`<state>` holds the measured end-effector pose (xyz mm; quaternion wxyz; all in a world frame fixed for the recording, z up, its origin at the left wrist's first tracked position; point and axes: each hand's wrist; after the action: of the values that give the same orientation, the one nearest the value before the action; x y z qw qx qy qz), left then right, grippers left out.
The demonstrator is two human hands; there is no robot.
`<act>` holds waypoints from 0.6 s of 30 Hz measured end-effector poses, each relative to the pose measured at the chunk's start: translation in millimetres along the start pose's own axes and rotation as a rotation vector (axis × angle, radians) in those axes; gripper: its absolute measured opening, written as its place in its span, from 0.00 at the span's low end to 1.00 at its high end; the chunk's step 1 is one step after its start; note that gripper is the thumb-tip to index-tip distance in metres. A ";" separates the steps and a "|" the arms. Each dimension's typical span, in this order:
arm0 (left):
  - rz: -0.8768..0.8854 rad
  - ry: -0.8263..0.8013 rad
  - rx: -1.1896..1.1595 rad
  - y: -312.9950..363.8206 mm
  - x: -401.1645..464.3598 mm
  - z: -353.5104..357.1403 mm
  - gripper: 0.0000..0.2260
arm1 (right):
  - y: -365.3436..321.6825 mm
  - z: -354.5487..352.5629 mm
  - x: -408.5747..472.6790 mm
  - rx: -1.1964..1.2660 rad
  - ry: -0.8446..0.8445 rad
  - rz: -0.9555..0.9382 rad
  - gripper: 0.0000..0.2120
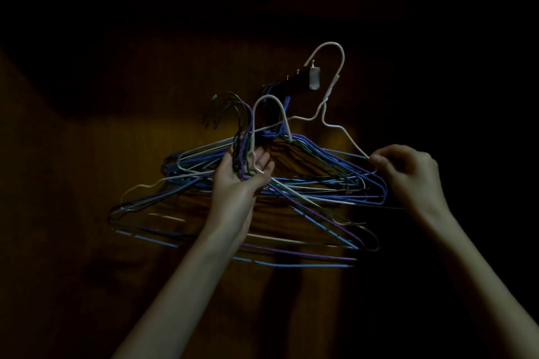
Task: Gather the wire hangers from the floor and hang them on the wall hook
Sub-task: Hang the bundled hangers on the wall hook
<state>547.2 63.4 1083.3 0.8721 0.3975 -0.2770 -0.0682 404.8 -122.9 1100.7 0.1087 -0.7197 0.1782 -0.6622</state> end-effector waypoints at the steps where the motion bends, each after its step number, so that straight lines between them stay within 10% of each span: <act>1: -0.002 0.002 -0.002 -0.5 0.5 0.3 0.30 | -0.6 3.3 1.8 0.002 -0.008 0.005 0.06; 18: 0.008 0.026 -0.010 0.7 10.2 -3.4 0.29 | 14.1 73.9 34.8 -0.053 -0.231 0.094 0.09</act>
<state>557.5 62.7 1086.4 0.8778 0.3930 -0.2670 -0.0610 478.6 -155.5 1119.6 0.1404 -0.7847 0.2155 -0.5639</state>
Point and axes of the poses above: each hand's wrist, its own x-axis towards the middle knuckle, its own z-axis out of the palm, y = z × x, and after that the axes turned 12 degrees about y, right-handed
